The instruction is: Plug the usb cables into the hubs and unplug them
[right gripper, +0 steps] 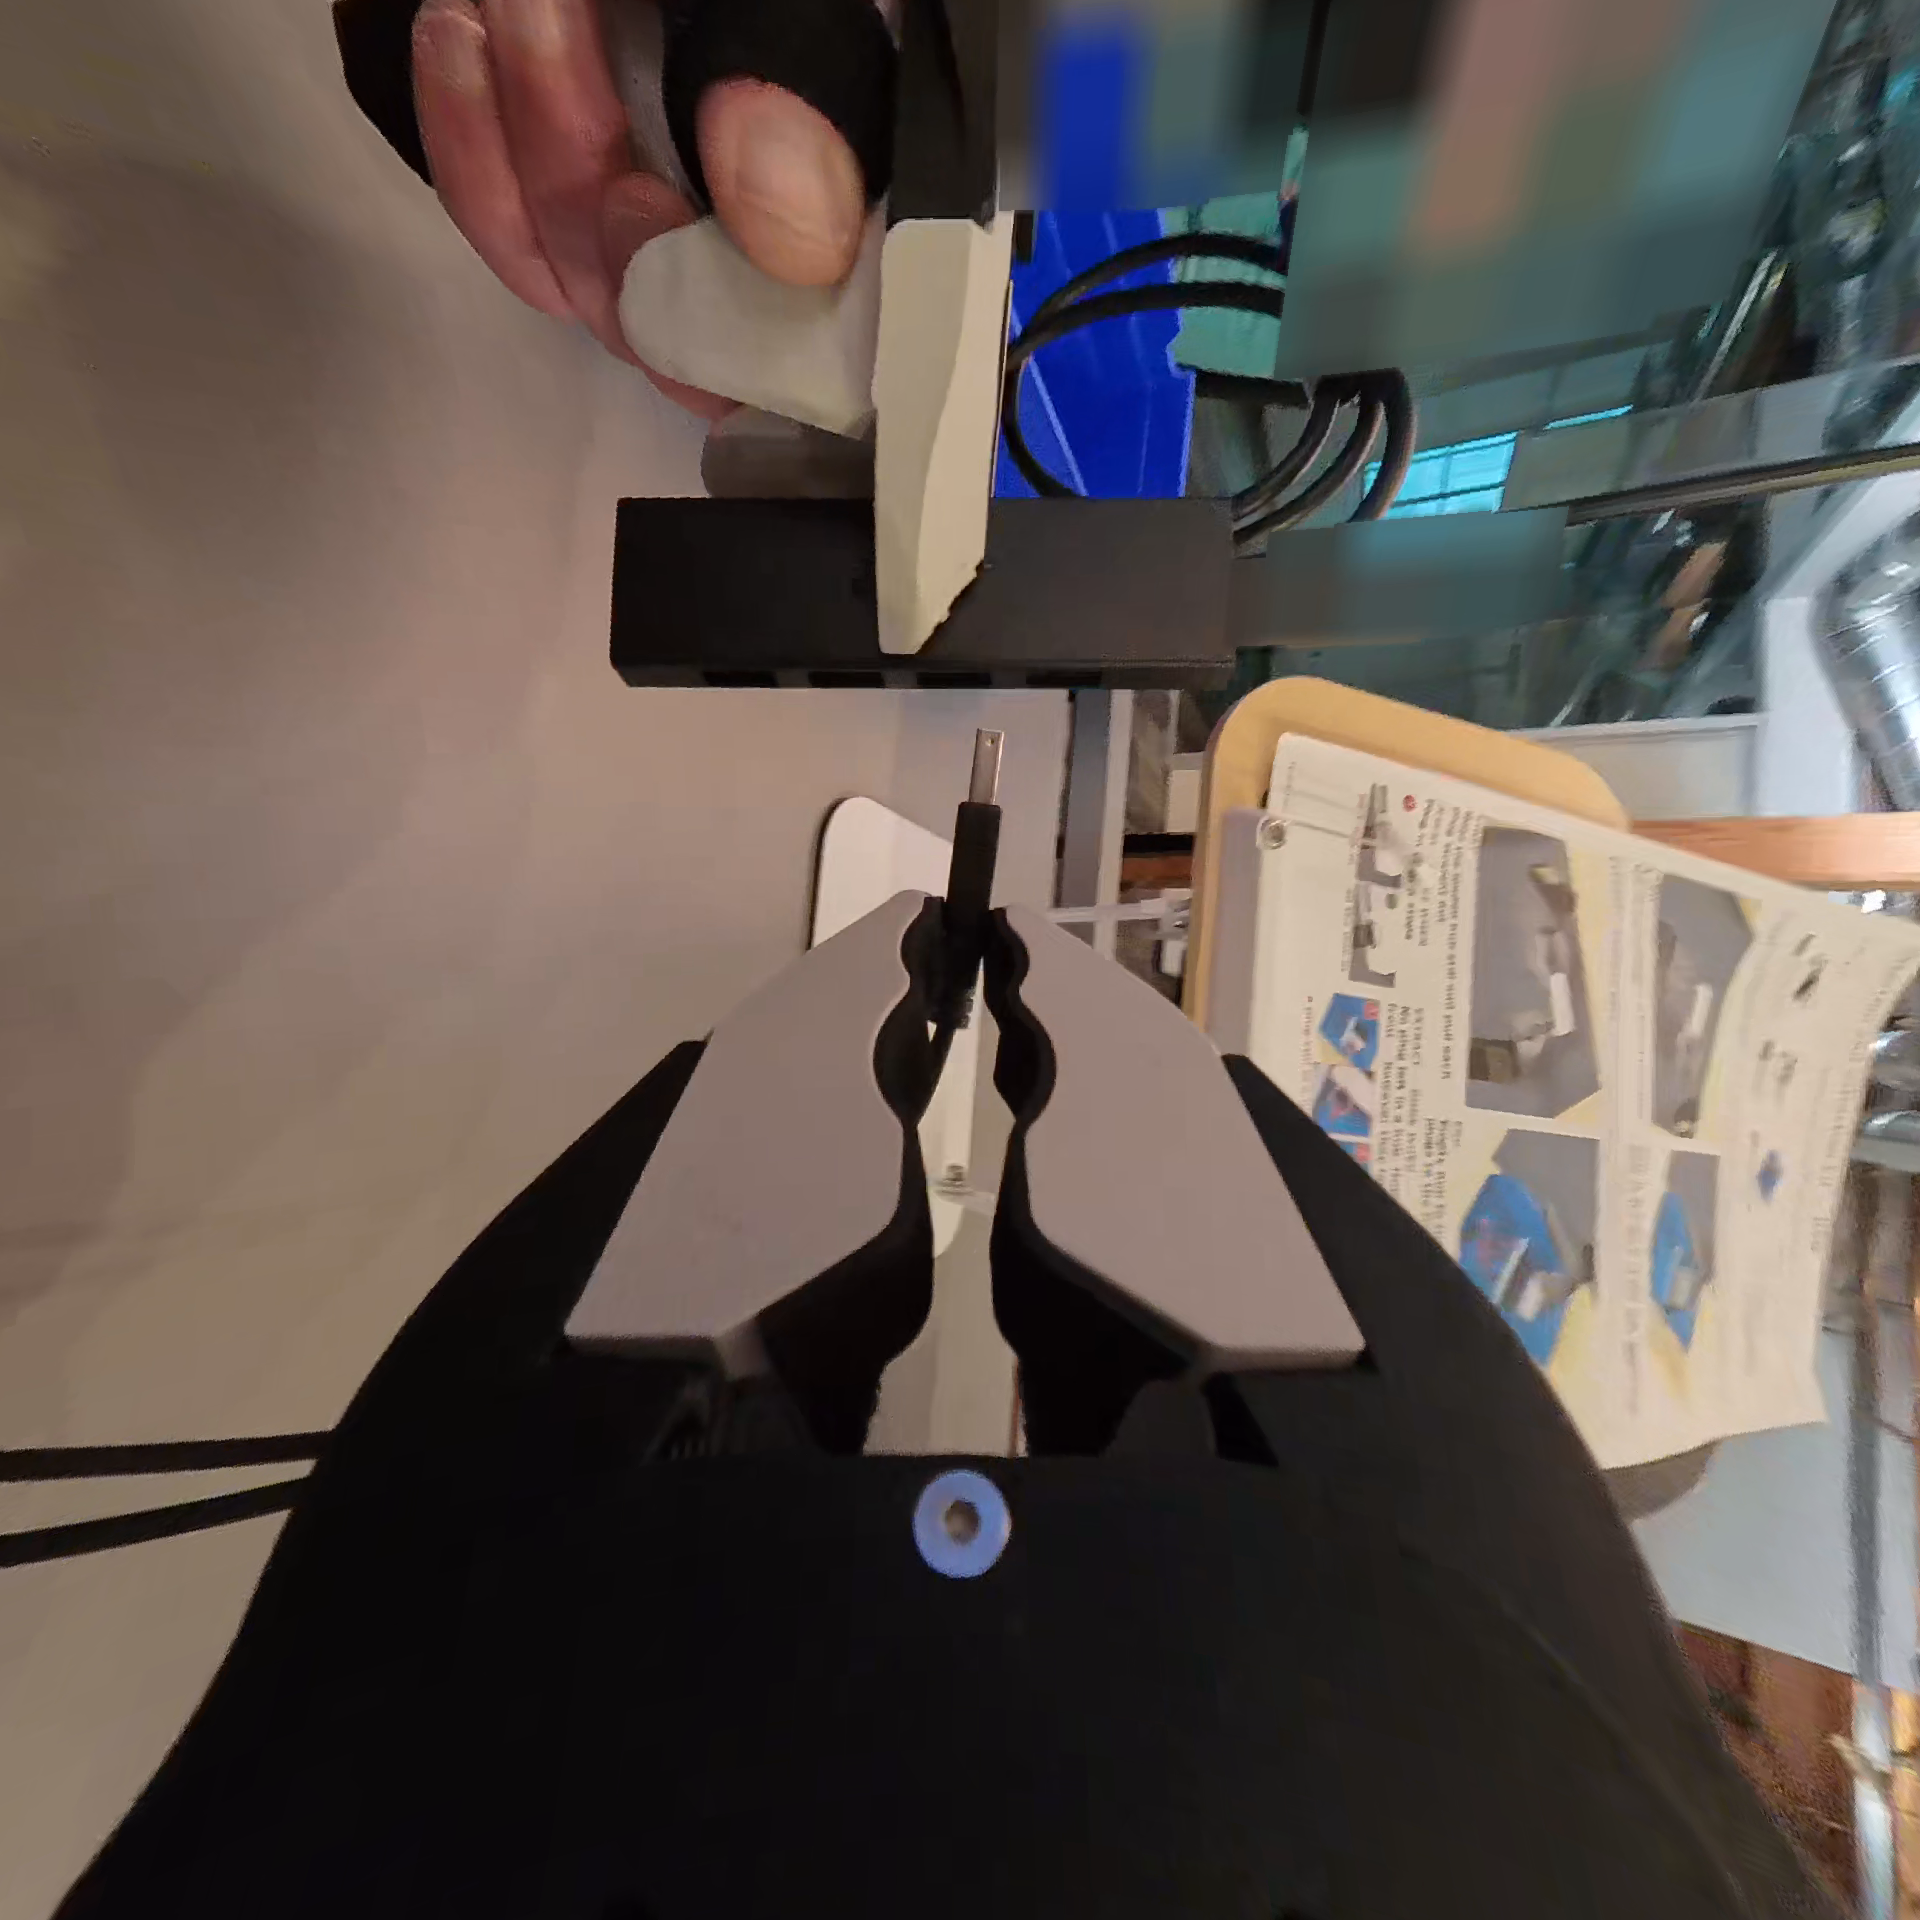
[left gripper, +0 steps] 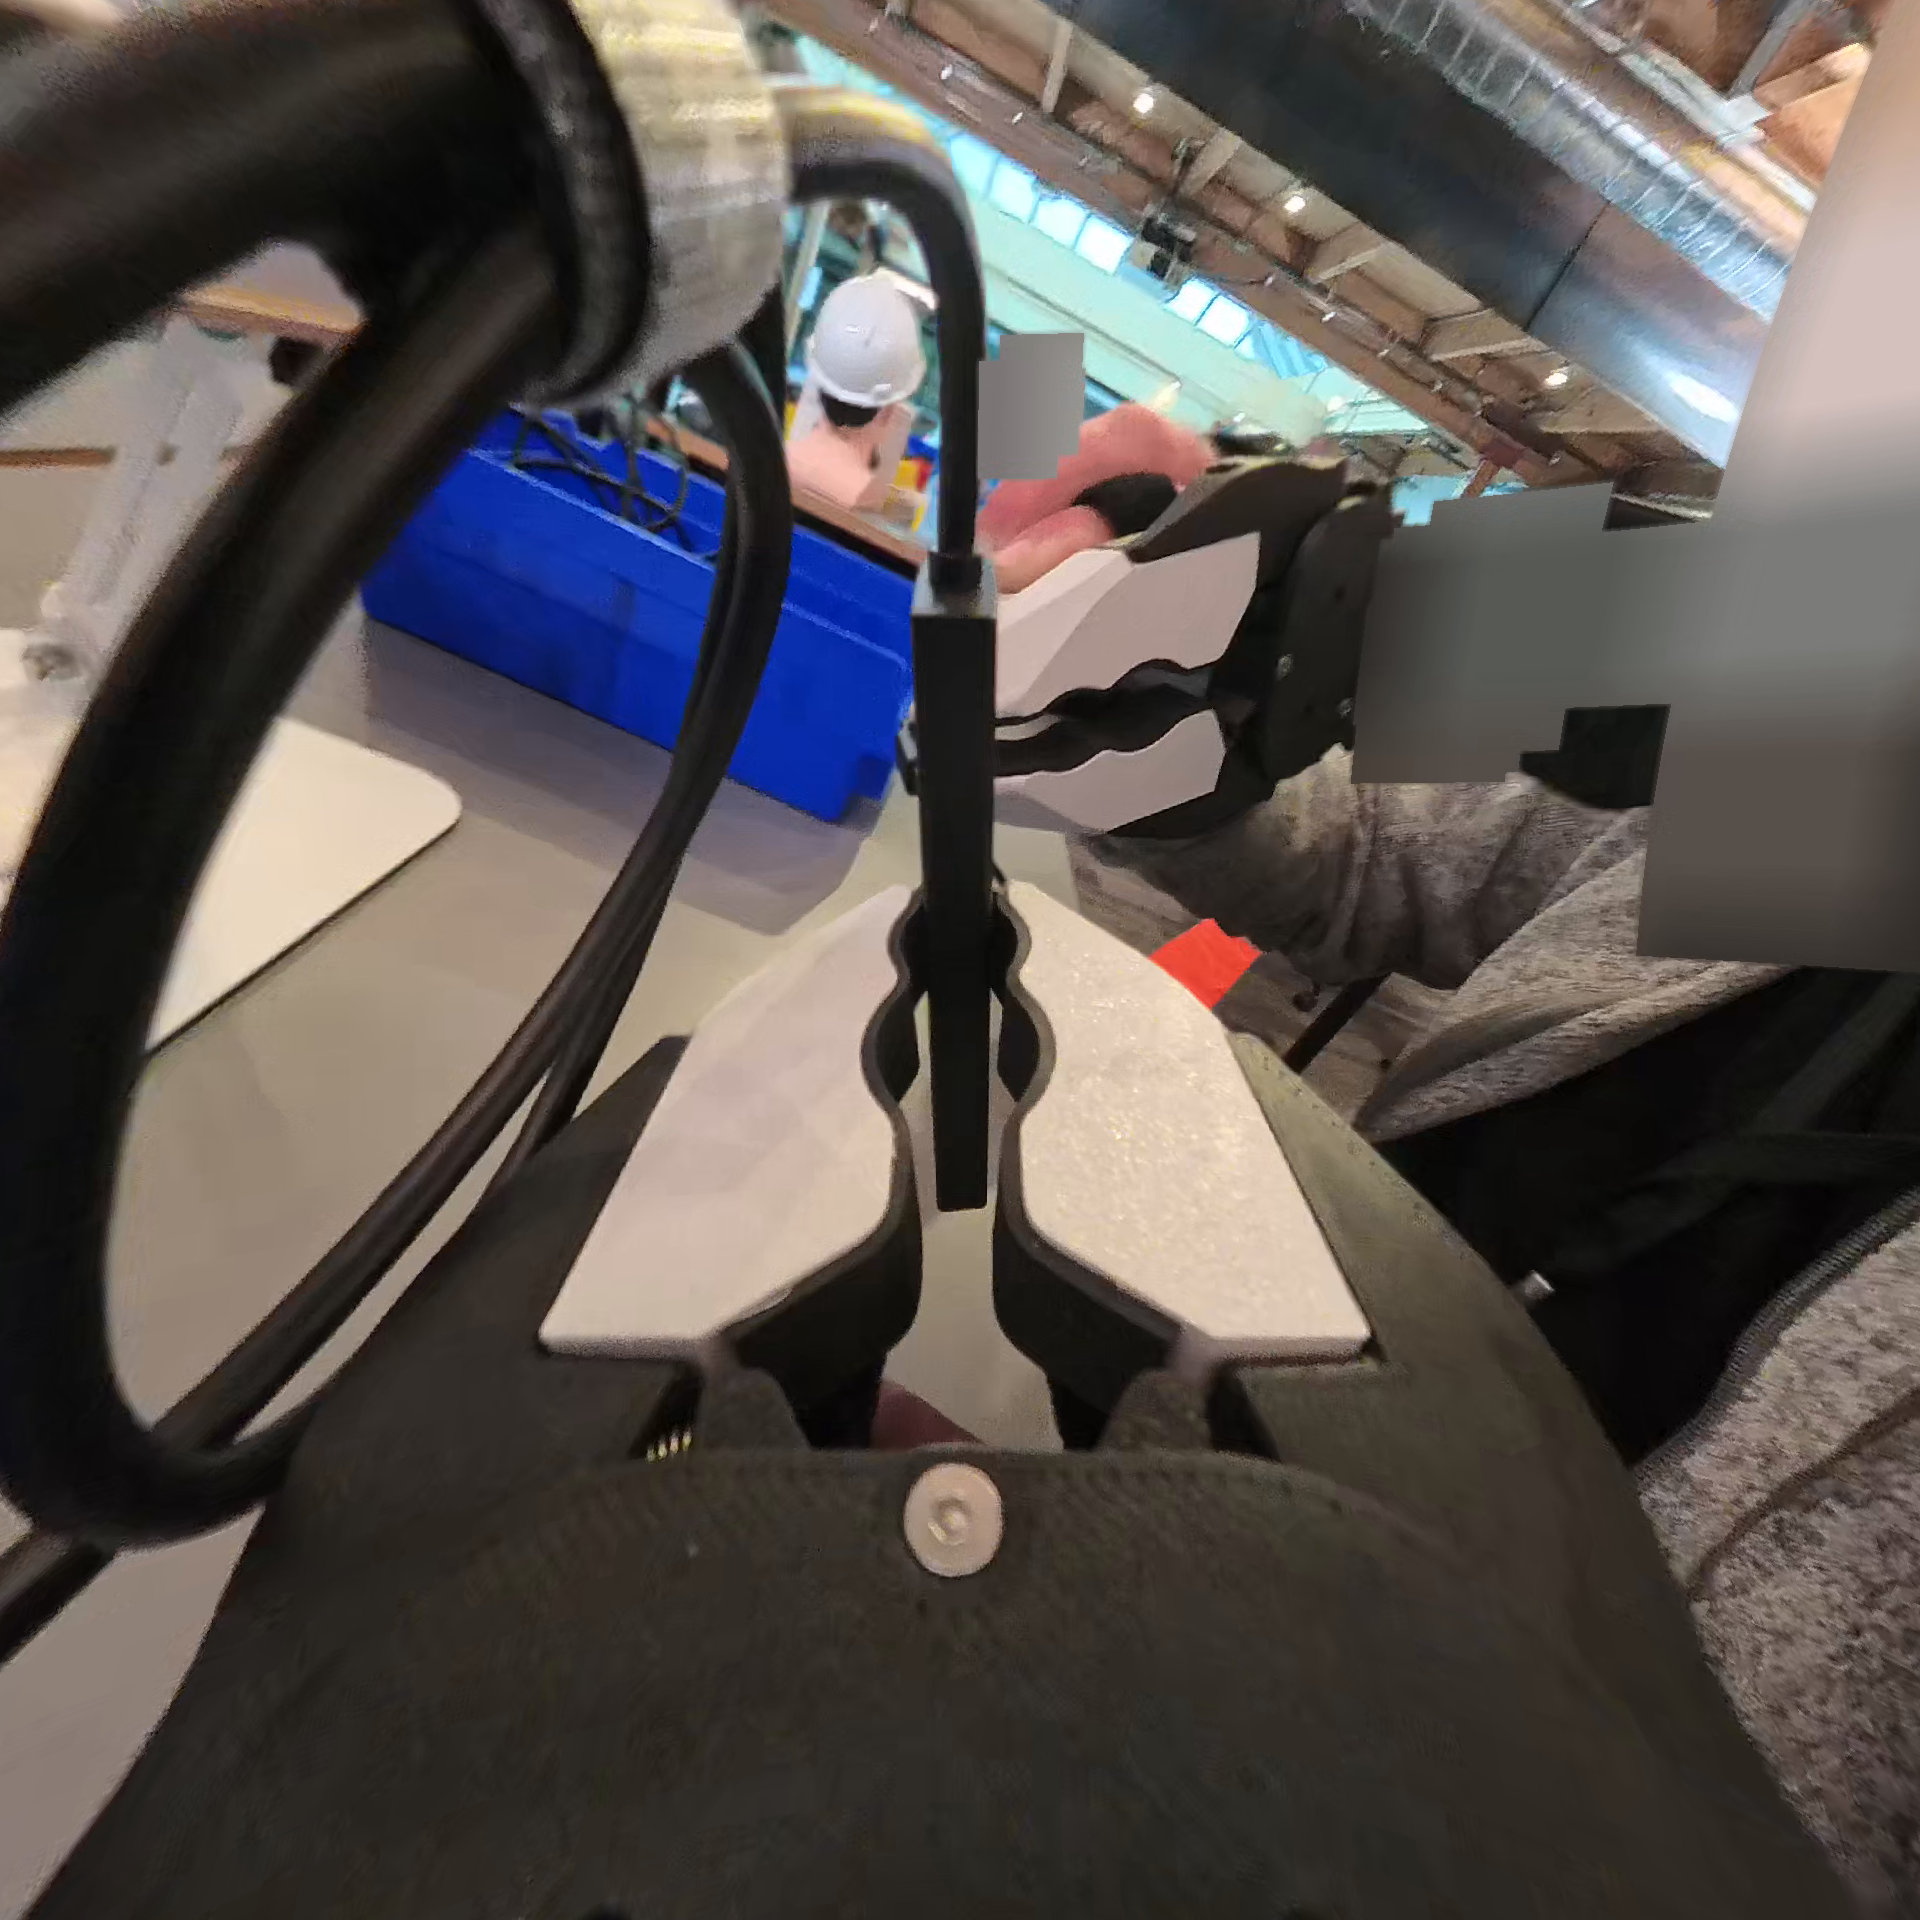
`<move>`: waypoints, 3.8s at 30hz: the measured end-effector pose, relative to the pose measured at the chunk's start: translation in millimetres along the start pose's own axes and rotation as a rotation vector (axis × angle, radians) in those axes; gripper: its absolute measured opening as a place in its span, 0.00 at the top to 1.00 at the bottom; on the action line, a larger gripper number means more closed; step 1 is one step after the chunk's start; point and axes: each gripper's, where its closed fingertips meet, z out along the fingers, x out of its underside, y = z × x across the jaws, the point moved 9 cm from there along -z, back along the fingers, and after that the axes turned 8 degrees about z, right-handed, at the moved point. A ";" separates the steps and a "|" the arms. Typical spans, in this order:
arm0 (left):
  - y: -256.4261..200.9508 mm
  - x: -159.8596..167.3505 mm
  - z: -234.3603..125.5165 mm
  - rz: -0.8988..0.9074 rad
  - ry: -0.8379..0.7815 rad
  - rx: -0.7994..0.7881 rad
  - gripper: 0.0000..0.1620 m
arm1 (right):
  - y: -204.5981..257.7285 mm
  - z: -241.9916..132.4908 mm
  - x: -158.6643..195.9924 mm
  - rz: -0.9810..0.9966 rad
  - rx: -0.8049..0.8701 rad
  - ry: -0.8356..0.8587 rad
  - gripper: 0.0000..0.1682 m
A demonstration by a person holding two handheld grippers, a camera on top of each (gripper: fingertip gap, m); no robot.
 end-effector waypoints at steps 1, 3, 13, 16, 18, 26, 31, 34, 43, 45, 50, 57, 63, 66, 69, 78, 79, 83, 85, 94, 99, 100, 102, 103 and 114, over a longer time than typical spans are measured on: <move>2.1 1.5 1.6 -0.014 0.027 -0.022 0.94 | -1.0 0.6 3.3 0.019 -0.009 0.004 0.95; 6.7 7.7 5.7 -0.005 0.151 -0.082 0.94 | -2.1 0.8 12.6 0.051 -0.025 0.024 0.95; 30.5 32.1 18.8 -0.246 0.268 -0.029 0.94 | 16.9 -1.1 32.9 0.012 0.039 0.051 0.95; 23.2 32.9 20.1 -0.304 0.179 0.045 0.94 | 22.6 -0.4 31.1 -0.105 0.116 0.057 0.95; 20.1 35.0 20.5 -0.356 0.107 0.076 0.94 | 23.4 -1.9 28.0 -0.147 0.157 0.044 0.95; 20.6 36.1 14.7 -0.322 0.035 0.010 0.94 | 31.2 13.5 44.2 0.005 -0.137 0.097 0.95; 23.0 34.5 2.8 -0.303 0.026 -0.044 0.94 | 33.7 43.1 62.5 -0.026 -0.149 0.189 0.95; 24.2 34.7 -2.9 -0.293 0.017 -0.066 0.94 | 29.2 64.1 74.7 -0.085 -0.065 0.269 0.95; 27.6 37.2 -14.5 -0.283 -0.007 -0.096 0.94 | 38.9 103.8 82.0 -0.139 -0.102 0.267 0.95; 27.7 38.4 -16.0 -0.282 -0.012 -0.096 0.94 | 51.0 106.9 81.2 -0.105 -0.182 0.269 0.95; 27.2 38.8 -16.6 -0.281 -0.016 -0.084 0.94 | 44.2 103.2 81.1 0.094 -0.335 0.308 0.94; 26.4 38.6 -17.2 -0.274 -0.025 -0.081 0.94 | 25.0 91.0 83.0 0.350 -0.572 0.275 0.79; 25.9 38.7 -16.8 -0.272 -0.020 -0.075 0.94 | -10.6 91.2 105.9 0.978 -0.773 0.177 0.79; 25.8 38.6 -16.2 -0.269 -0.022 -0.075 0.94 | -11.7 108.0 128.1 1.225 -0.799 0.223 0.85; 25.3 38.5 -16.6 -0.266 -0.028 -0.072 0.94 | -4.1 119.4 136.7 1.305 -0.772 0.250 0.89; 24.5 38.4 -16.7 -0.259 -0.030 -0.062 0.94 | 13.2 118.0 124.5 1.203 -0.868 0.239 0.80; 24.6 38.4 -16.8 -0.260 -0.031 -0.062 0.94 | 13.7 116.4 122.8 1.187 -0.885 0.228 0.79; 24.1 38.5 -16.1 -0.255 -0.025 -0.061 0.94 | 12.4 112.7 119.2 1.176 -0.906 0.207 0.79; 23.8 38.6 -15.9 -0.254 -0.023 -0.061 0.94 | 17.5 114.0 119.9 1.137 -0.909 0.255 0.84; 23.7 38.4 -16.1 -0.253 -0.023 -0.058 0.94 | 9.0 114.0 122.7 1.205 -0.918 0.170 0.81; 23.6 37.9 -16.3 -0.255 -0.029 -0.055 0.94 | 18.9 116.0 108.0 0.973 -0.842 0.201 0.81; 23.5 38.0 -16.2 -0.254 -0.028 -0.055 0.94 | 21.8 116.5 107.1 0.927 -0.825 0.212 0.83; 23.2 37.9 -16.0 -0.252 -0.026 -0.055 0.94 | 23.7 116.9 105.6 0.916 -0.810 0.194 0.89; 23.3 37.9 -16.1 -0.252 -0.028 -0.055 0.94 | 24.5 116.6 104.9 0.908 -0.812 0.181 0.90; 23.9 30.7 -19.3 -0.272 -0.102 -0.052 0.94 | 16.0 79.7 76.9 0.559 -0.398 0.032 0.95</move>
